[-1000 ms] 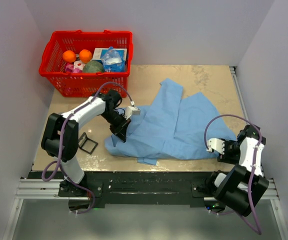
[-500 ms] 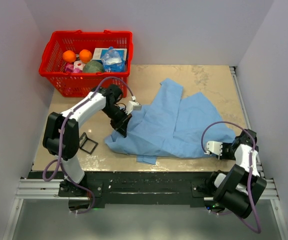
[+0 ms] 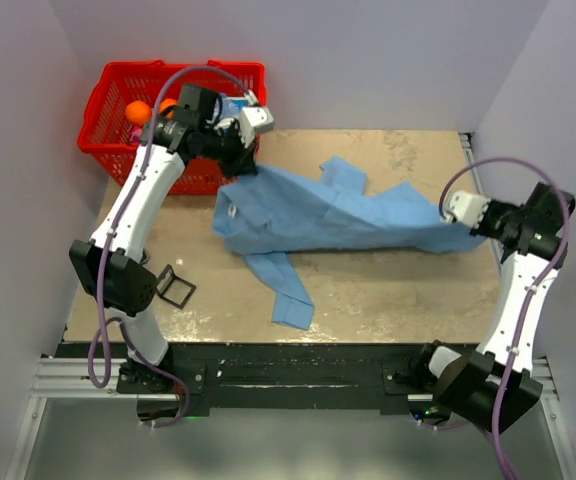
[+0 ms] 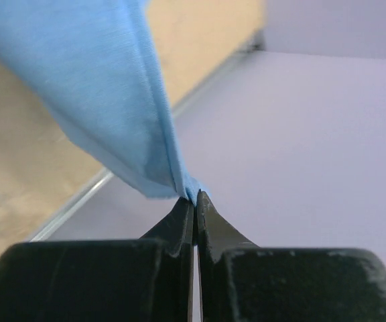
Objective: Remove the brooch from the garment
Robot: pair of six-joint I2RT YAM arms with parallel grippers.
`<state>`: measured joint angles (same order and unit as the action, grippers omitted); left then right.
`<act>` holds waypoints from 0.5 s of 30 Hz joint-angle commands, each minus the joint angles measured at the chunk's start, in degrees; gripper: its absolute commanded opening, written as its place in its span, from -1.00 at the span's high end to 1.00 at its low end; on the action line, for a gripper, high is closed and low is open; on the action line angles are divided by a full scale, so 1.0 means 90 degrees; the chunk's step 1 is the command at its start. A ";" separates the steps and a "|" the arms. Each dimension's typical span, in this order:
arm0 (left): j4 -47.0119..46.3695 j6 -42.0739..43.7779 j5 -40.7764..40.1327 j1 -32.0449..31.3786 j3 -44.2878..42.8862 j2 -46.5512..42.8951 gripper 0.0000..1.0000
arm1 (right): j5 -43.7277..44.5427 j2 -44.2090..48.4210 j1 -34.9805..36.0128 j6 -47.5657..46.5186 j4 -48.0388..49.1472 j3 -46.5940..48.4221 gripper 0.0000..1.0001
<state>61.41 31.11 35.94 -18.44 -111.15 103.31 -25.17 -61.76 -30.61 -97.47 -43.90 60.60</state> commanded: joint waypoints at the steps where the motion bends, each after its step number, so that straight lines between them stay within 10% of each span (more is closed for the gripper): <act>1: -0.1614 0.0069 -0.0370 0.0007 -0.0668 -0.0461 1.00 | -0.0154 -0.0256 0.0207 0.3334 0.0783 0.1497 1.00; 5: -0.3673 -0.0428 -0.1188 -0.0100 -0.0471 -0.0882 1.00 | 0.0188 -0.0979 0.0198 0.5297 0.1400 0.3067 1.00; 15: -0.4001 -0.0117 -0.2167 -0.0656 -0.1584 -0.1380 1.00 | -0.0035 -0.1781 0.0208 0.7040 0.2387 0.4995 1.00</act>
<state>31.35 28.38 21.69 -23.09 -121.38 95.96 -25.04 -78.11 -28.64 -43.99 -28.42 100.14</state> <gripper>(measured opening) 0.021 0.011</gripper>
